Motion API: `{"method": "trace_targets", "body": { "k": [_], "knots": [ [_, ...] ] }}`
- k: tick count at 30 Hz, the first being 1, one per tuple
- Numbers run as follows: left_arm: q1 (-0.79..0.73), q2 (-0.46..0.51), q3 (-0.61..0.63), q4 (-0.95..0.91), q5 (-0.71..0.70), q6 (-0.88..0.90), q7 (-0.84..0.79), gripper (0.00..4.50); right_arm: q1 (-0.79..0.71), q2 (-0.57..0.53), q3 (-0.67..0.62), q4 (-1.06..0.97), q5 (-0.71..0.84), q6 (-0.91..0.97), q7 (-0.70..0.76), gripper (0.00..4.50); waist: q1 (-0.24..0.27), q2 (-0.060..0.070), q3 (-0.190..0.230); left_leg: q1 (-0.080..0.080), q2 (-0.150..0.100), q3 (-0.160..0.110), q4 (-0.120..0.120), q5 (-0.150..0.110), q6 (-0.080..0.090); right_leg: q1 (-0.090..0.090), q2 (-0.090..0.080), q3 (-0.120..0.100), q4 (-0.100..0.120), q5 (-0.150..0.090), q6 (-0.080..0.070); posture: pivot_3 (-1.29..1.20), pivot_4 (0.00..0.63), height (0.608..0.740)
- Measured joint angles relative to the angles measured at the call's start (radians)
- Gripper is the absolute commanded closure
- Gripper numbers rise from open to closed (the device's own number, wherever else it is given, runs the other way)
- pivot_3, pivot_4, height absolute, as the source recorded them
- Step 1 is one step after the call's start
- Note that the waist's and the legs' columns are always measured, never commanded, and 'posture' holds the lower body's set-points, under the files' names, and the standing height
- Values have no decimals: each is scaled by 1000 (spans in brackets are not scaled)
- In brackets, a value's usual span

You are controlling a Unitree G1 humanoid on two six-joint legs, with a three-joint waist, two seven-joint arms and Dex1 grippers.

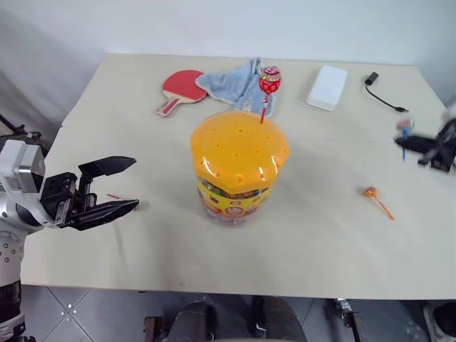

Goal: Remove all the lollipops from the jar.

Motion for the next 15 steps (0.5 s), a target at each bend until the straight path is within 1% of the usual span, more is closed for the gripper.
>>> {"method": "trace_targets", "body": {
  "k": [4, 9, 12, 15],
  "knots": [
    [1, -8, -11, -21, 0, -4, 5, 0, 40, 14, 81, 79, -108, 75, -39, 4443, -15, 3, -1, 1, 2, 0, 0, 0, -1, -1, -1, 1, 1, 0, -1, 0, 150, 740],
    [13, -8, -9, -27, -1, -2, 12, 0, 46, 25, 80, 80, -147, 92, -65, 4443, -9, 3, -2, 1, 2, -3, 1, 0, -2, 1, -1, 4, 0, 0, -1, 0, 150, 740],
    [21, -8, -3, -27, -2, -1, 16, 0, 72, 32, 60, 78, -157, 91, -72, 3774, -6, -1, -5, 1, 2, -6, 1, 0, -2, 3, -1, 3, -2, 0, -1, 0, 150, 740],
    [26, -8, 1, -29, -5, 5, 21, 0, 94, 32, 30, 67, -156, 94, -71, 2854, -4, -2, -5, 1, 2, -7, 1, 0, -2, 4, -1, 3, -2, 0, -1, 0, 150, 740]
  ]
}}
